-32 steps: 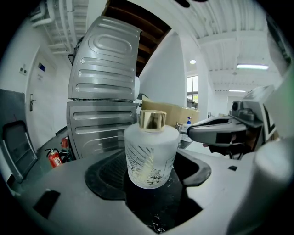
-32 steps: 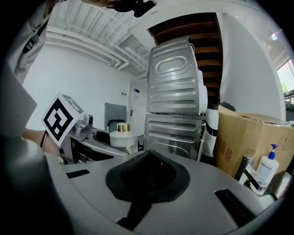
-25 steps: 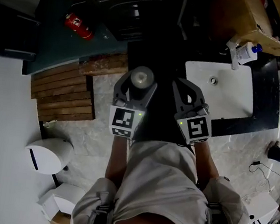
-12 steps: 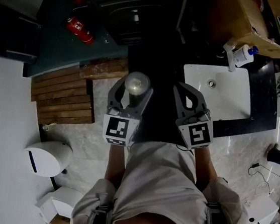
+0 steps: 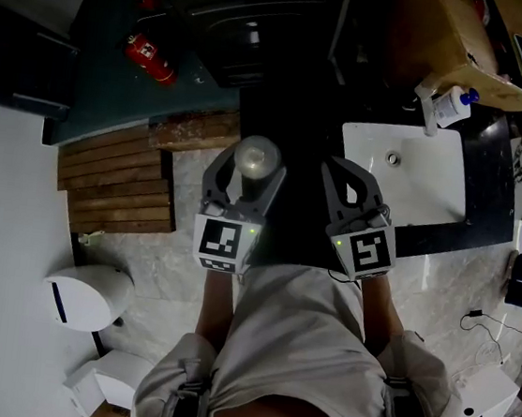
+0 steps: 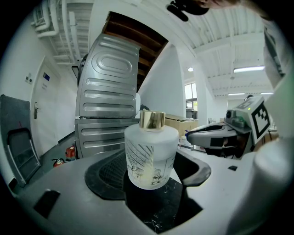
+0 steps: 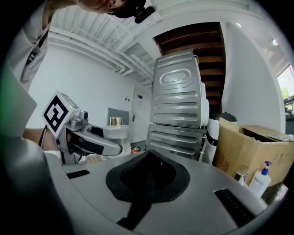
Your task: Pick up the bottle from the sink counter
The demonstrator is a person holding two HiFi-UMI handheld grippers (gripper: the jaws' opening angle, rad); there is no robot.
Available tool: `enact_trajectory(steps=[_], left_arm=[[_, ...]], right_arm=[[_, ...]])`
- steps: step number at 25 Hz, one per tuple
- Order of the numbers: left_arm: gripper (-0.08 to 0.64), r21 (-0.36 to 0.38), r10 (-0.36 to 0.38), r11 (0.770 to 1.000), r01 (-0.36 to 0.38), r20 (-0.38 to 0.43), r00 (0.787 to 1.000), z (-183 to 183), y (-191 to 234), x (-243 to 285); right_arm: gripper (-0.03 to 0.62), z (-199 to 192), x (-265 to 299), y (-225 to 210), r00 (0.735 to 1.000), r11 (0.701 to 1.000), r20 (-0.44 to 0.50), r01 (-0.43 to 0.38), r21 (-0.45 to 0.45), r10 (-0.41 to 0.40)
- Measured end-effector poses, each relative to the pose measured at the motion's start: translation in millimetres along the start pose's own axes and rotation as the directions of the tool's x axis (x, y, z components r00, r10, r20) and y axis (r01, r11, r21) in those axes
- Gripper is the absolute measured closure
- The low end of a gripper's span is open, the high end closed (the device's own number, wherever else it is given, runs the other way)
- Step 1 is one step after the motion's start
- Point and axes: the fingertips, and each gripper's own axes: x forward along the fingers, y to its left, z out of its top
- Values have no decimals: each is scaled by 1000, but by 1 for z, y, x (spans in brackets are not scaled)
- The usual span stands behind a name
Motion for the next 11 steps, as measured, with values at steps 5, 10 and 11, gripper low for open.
enact_trajectory(steps=[5, 10, 11], left_arm=[[247, 2, -5, 1000, 5, 4, 1000, 2, -2, 0], [247, 6, -9, 1000, 9, 1, 1000, 1, -5, 0], [247, 6, -9, 1000, 9, 0, 1000, 1, -6, 1]], right_arm=[[601, 0, -1, 0, 1000, 1000, -2, 2, -4, -2], [601, -1, -1, -1, 1000, 1000, 1, 1, -2, -1], [601, -1, -1, -1, 1000, 1000, 2, -1, -5, 1]])
